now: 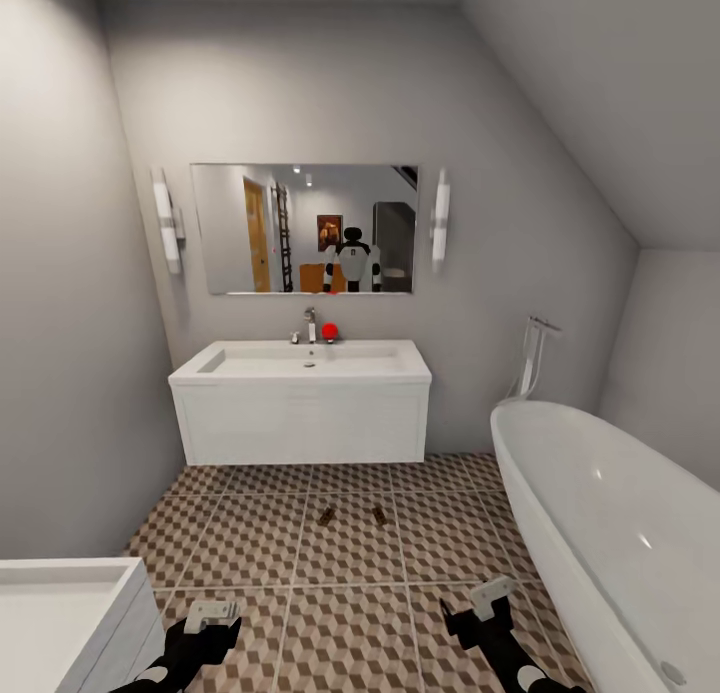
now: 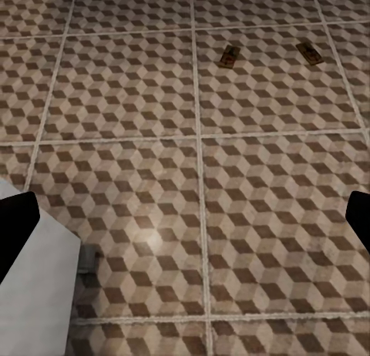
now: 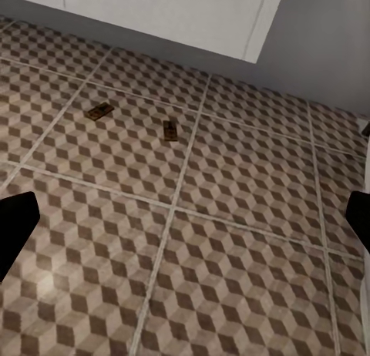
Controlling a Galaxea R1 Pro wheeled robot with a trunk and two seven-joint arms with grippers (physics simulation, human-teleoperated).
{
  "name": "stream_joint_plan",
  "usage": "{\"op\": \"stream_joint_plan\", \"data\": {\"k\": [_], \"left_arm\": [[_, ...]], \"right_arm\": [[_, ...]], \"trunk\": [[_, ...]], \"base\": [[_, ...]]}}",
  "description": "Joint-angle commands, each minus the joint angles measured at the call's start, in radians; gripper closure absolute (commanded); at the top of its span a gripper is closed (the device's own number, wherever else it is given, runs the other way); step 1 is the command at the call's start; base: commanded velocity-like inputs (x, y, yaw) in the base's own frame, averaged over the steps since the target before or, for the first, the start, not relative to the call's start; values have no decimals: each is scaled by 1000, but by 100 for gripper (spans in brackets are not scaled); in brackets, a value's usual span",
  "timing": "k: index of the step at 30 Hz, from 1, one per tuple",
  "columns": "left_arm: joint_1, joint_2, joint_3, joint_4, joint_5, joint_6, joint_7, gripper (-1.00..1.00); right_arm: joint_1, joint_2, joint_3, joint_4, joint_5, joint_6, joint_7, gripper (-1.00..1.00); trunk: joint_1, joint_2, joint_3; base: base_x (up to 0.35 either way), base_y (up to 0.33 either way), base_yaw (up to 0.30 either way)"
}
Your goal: Take the four mousetraps from the cabinet in the bathroom and place them on the bathroom floor. Make sure all four end up on the same floor surface, and ensure that at least two of them are either under or directly next to the same bathroom sink.
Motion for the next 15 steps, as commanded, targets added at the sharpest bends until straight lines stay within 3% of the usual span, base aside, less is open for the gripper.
{"op": "stream_joint_plan", "data": {"k": [1, 15], "left_arm": [[-2, -1, -6, 4, 10, -5, -8, -100], [-2, -1, -6, 4, 10, -5, -8, -100]], "right_arm": [[-1, 2, 0, 1, 4, -3, -1, -100], [-1, 4, 0, 1, 4, -3, -1, -100]], "trunk": [[-4, 6, 2], [-58, 104, 46]], "base": [[0, 0, 0], [0, 0, 0]]}}
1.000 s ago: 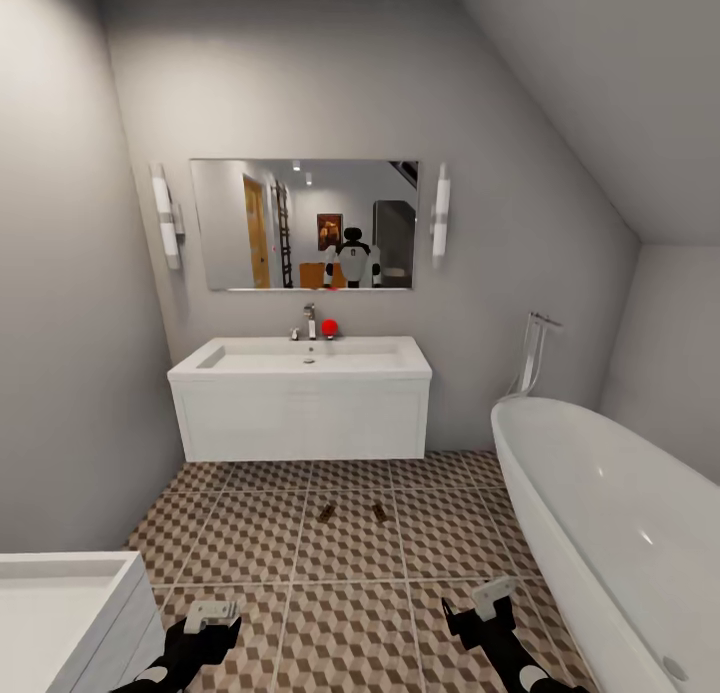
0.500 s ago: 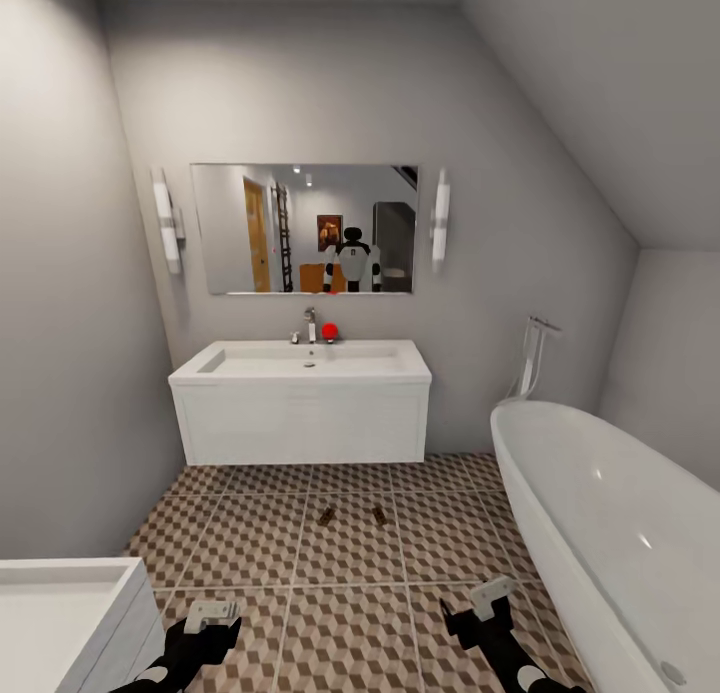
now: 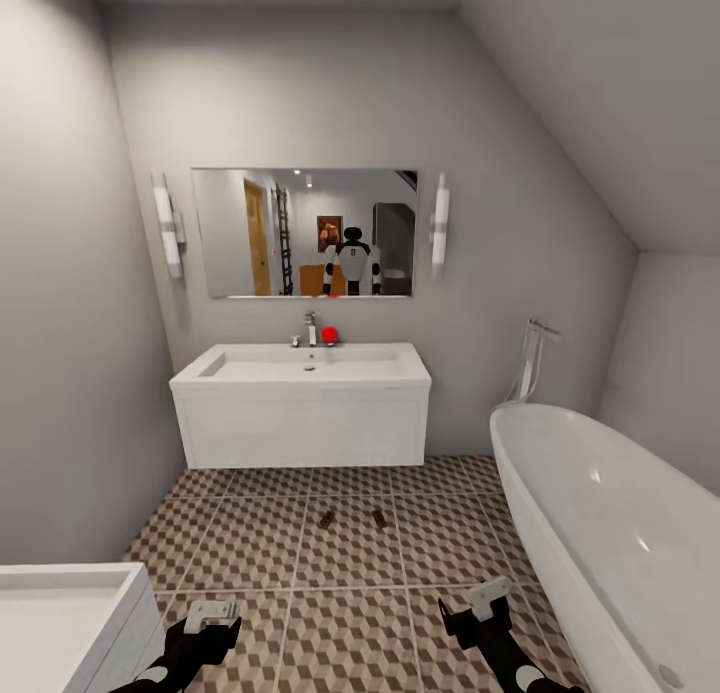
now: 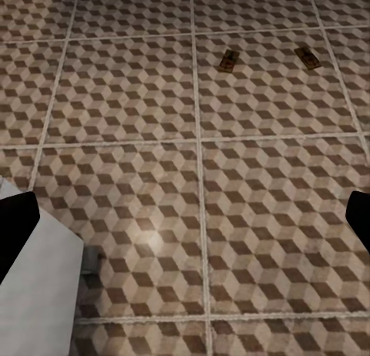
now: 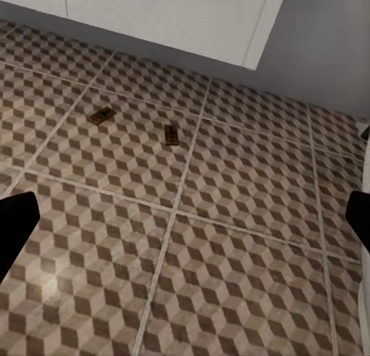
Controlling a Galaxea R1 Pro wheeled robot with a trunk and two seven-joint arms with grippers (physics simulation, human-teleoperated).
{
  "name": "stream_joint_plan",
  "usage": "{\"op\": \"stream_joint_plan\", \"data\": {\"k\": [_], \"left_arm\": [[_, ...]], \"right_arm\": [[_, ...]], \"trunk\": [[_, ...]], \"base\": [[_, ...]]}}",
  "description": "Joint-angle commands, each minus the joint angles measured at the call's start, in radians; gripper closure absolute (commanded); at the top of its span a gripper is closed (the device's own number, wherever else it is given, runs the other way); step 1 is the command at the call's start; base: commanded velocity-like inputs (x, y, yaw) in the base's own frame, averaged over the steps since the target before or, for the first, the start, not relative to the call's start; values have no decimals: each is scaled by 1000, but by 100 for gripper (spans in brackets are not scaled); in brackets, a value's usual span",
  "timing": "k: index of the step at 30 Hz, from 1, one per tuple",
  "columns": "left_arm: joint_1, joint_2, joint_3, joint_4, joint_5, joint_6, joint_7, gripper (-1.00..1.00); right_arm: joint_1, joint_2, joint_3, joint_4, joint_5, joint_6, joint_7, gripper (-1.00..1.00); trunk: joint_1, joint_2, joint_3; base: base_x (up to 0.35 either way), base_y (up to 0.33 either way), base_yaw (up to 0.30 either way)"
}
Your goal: Take the four mousetraps from the cabinet in the bathroom and place them on the bathroom floor. Make sure all four end up on the same floor surface, and ensure that at least two of them are either under or directly next to the same bathroom sink.
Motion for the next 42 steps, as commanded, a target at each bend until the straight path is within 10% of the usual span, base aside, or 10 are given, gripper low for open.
{"op": "stream_joint_plan", "data": {"k": [1, 42], "left_arm": [[-2, -1, -6, 4, 10, -5, -8, -100], [-2, -1, -6, 4, 10, -5, -8, -100]], "right_arm": [[-1, 0, 0, 1, 4, -3, -1, -100], [-1, 1, 0, 0, 4, -3, -2, -100]], "trunk": [[-4, 6, 2], [-161, 293, 130]], "base": [[0, 0, 0], [0, 0, 0]]}}
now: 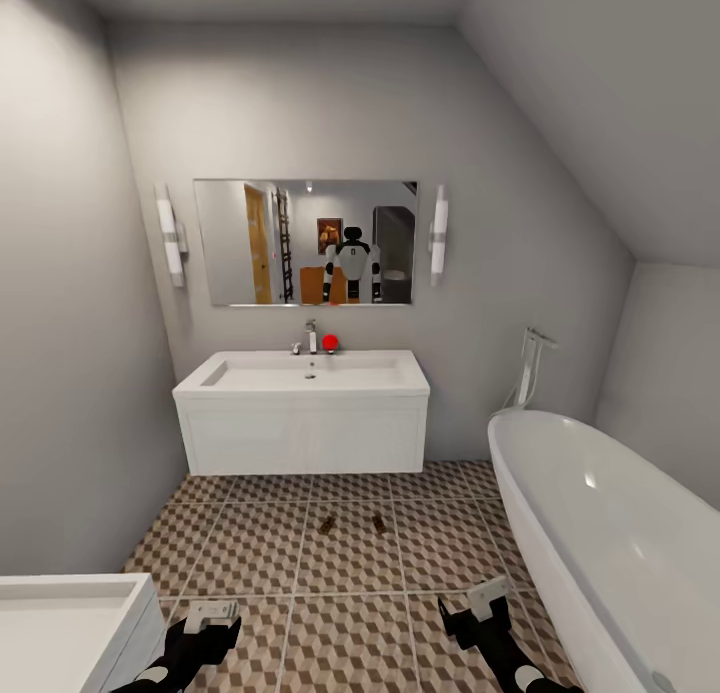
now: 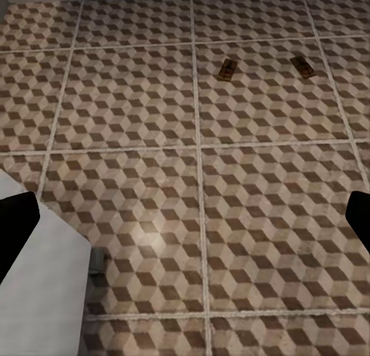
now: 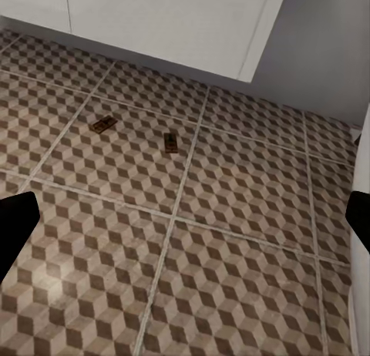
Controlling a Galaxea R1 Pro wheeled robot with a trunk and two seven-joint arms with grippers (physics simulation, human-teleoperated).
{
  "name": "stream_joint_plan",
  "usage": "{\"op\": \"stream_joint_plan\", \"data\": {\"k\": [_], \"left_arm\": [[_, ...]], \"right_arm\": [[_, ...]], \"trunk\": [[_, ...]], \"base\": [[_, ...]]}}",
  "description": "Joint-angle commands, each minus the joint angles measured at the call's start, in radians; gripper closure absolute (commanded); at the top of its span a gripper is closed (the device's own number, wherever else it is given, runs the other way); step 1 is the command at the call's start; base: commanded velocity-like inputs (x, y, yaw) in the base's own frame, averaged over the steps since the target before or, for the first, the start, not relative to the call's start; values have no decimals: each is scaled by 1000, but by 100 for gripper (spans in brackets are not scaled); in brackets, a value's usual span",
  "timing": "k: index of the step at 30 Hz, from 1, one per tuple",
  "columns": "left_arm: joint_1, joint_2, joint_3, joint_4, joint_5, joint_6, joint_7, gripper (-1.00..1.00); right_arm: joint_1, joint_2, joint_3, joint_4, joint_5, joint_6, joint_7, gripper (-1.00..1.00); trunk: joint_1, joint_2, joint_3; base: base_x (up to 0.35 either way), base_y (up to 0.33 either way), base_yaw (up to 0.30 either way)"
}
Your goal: Take the four mousetraps from the cabinet in the bathroom and place them on the bathroom floor. Make sure all four end up on the same floor surface, and ensure that at least two of them are either under or directly next to the same bathroom sink.
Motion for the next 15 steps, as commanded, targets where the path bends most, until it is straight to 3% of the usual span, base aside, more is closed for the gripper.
{"op": "stream_joint_plan", "data": {"k": [1, 15], "left_arm": [[-2, -1, -6, 4, 10, -5, -8, -100], [-2, -3, -6, 4, 10, -5, -8, -100]], "right_arm": [[-1, 0, 0, 0, 4, -3, -2, -100], [-1, -2, 0, 0, 4, -3, -2, -100]], "trunk": [[-4, 6, 2], [-57, 104, 45]], "base": [[0, 0, 0], [0, 0, 0]]}}
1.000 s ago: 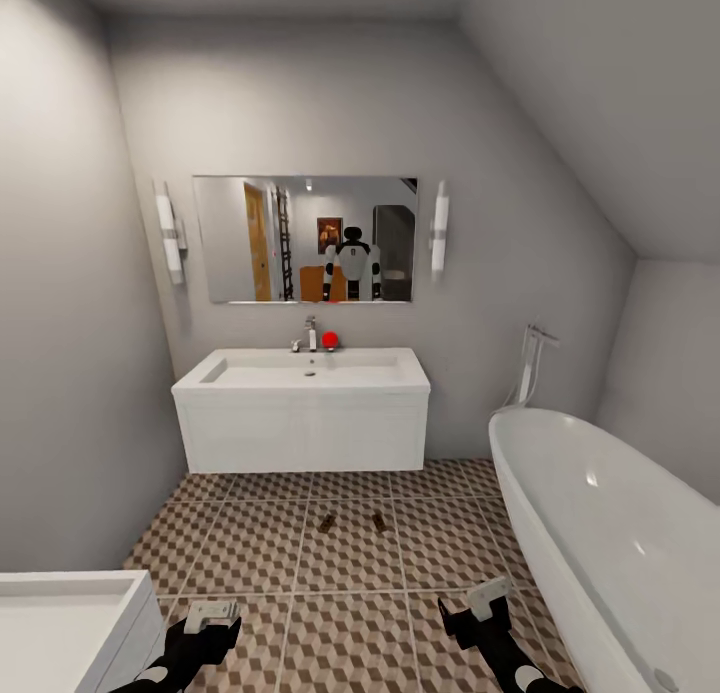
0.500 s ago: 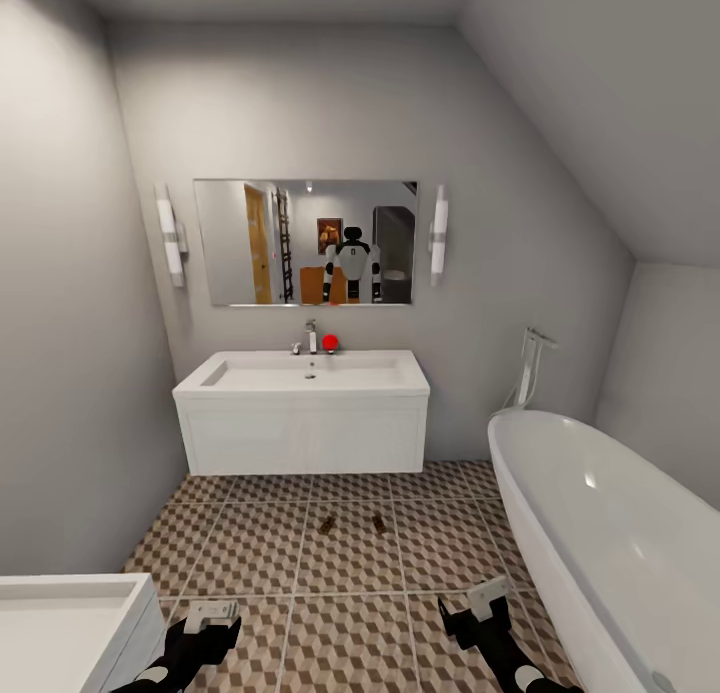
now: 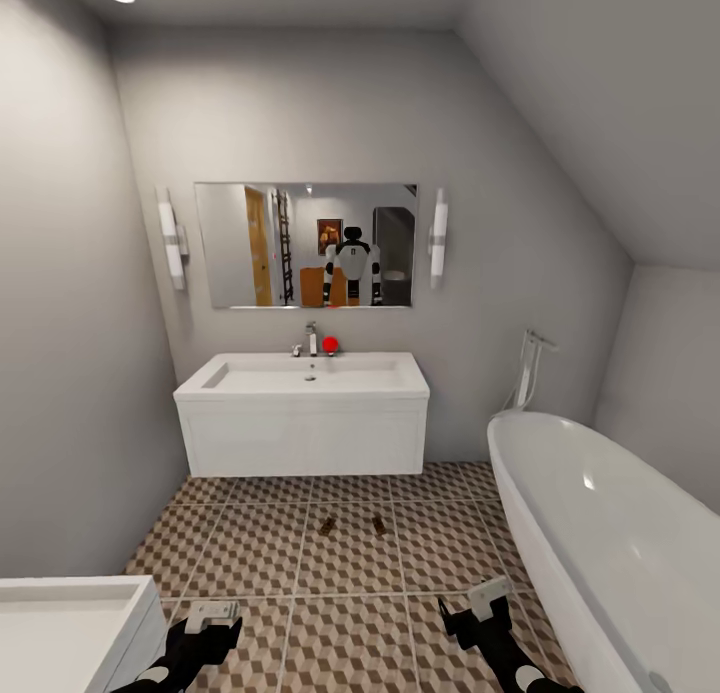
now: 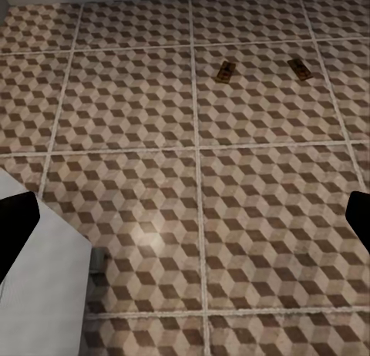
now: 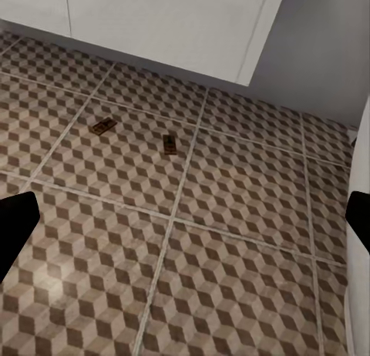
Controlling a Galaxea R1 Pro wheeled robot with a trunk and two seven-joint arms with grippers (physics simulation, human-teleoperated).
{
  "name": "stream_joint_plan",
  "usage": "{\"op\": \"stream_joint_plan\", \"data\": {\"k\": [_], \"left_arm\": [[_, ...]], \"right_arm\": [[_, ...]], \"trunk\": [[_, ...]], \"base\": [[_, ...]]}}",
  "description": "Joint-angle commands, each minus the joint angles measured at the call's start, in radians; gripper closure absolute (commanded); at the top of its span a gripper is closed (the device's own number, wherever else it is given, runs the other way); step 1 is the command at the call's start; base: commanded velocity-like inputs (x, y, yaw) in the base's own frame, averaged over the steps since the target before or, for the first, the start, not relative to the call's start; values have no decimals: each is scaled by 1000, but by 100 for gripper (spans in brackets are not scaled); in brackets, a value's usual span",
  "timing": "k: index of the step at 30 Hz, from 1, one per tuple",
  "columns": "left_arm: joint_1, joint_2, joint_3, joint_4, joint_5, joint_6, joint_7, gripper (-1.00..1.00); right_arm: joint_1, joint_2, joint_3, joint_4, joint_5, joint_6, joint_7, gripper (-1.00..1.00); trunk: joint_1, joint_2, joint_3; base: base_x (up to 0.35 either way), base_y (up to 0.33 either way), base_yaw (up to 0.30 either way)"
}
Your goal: Take the four mousetraps from the cabinet in the bathroom and place them on the bathroom floor. Make sure all four end up on the same floor surface, and ensure that at least two of them are either under or directly next to the same bathroom sink.
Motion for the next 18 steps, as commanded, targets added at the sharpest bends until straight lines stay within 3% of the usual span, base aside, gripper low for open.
{"op": "stream_joint_plan", "data": {"k": [1, 18], "left_arm": [[-2, -1, -6, 4, 10, -5, -8, -100], [-2, -3, -6, 4, 10, -5, -8, -100]], "right_arm": [[-1, 0, 0, 1, 4, -3, -1, -100], [-1, 1, 0, 1, 4, -3, -1, -100]], "trunk": [[-4, 6, 1], [-69, 125, 55]], "base": [[0, 0, 0], [0, 0, 0]]}}
